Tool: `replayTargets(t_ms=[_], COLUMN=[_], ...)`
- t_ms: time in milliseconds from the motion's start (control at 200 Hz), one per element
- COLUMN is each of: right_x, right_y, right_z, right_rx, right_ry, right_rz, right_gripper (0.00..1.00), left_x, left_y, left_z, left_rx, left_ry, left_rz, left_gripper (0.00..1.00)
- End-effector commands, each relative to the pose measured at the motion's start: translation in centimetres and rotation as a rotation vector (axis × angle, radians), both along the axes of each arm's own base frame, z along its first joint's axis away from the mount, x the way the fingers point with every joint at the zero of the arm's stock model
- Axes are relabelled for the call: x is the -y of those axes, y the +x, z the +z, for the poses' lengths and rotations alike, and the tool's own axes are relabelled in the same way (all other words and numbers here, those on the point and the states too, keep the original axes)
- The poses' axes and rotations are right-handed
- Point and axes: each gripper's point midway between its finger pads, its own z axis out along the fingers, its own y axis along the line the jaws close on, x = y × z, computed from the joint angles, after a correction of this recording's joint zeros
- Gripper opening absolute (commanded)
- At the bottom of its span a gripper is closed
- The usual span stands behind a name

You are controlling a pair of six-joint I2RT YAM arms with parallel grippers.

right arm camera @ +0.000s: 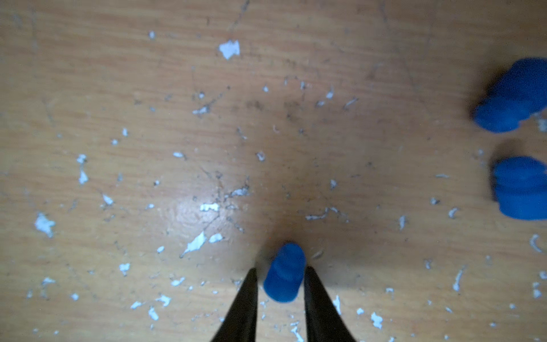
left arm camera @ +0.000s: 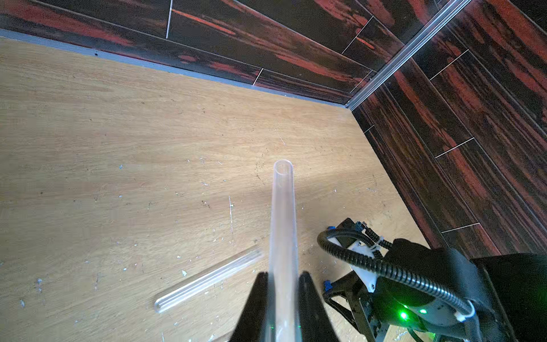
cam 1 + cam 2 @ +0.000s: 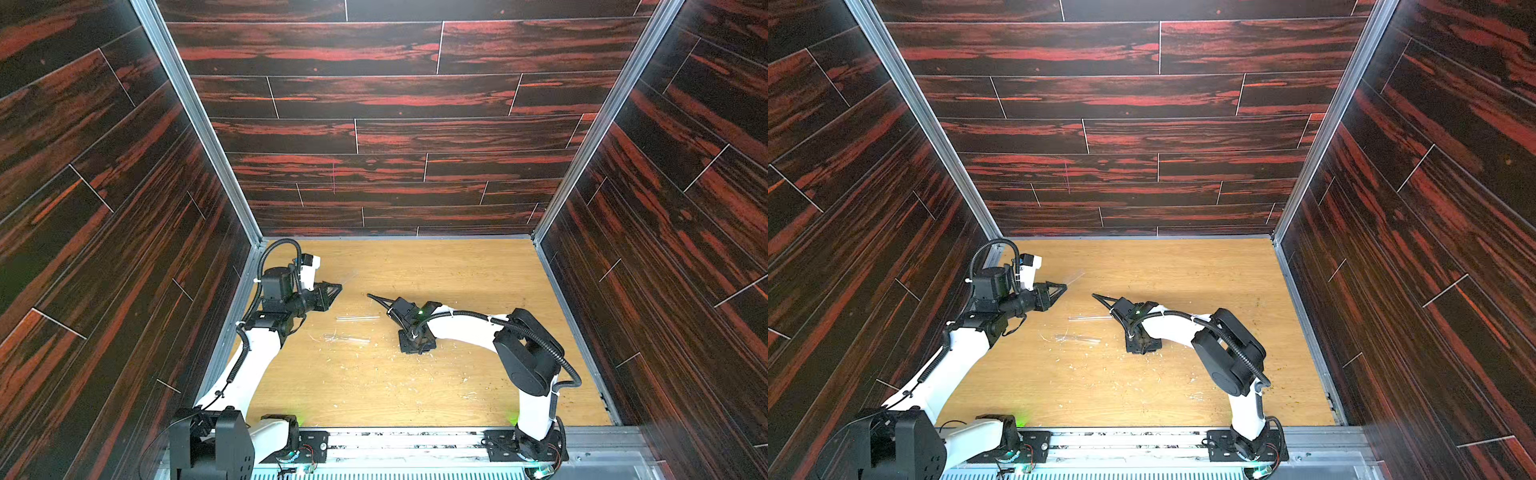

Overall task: Insert stoppers into test tubes
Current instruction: Pick up the stopper from the center of the board.

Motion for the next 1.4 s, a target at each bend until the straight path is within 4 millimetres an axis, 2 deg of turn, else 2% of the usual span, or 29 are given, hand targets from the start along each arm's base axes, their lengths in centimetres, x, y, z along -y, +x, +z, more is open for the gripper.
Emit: replayTargets(t_ms=[0, 291, 441, 772, 1012, 1092, 1188, 1398], right_x=[0.6, 0.9, 1.0, 1.0, 1.1, 1.1, 1.3, 0.0], right_y=[-0.2, -0.2, -0.2, -0.2, -0.1, 0.1, 0.9, 1.8], right_z=[-0.9, -1.0, -1.0, -0.9, -0.5, 0.2, 2.0, 7.8], right_rx=[-0.022, -0.023, -0.021, -0.019, -0.009, 0.015, 0.083, 0.304], right_ry=[-0.044, -0.047, -0.05, -0.049, -0.049, -0.047, -0.048, 0.046], right_rz=[-0.019, -0.028, -0.029, -0.029, -0.007, 0.021, 0.089, 0.403], right_gripper=[0.26, 0.26, 0.29, 0.22, 0.21, 0.21, 0.21, 0.19], left_x=[-0.1, -0.1, -0.1, -0.1, -0.1, -0.1, 0.0, 0.4], left_y=[0.0, -0.1, -0.1, -0.2, -0.2, -0.2, -0.2, -0.4], left_z=[0.4, 0.3, 0.4, 0.4, 0.4, 0.5, 0.6, 1.1], left_rx=[0.02, 0.022, 0.023, 0.023, 0.022, 0.024, 0.025, 0.027], left_ry=[-0.005, -0.004, -0.003, -0.005, -0.006, -0.008, -0.011, -0.025], left_rz=[0.002, 0.0, 0.001, -0.001, -0.001, -0.003, -0.009, -0.038], left_gripper=[0.09, 0.09, 0.09, 0.09, 0.09, 0.09, 0.09, 0.09])
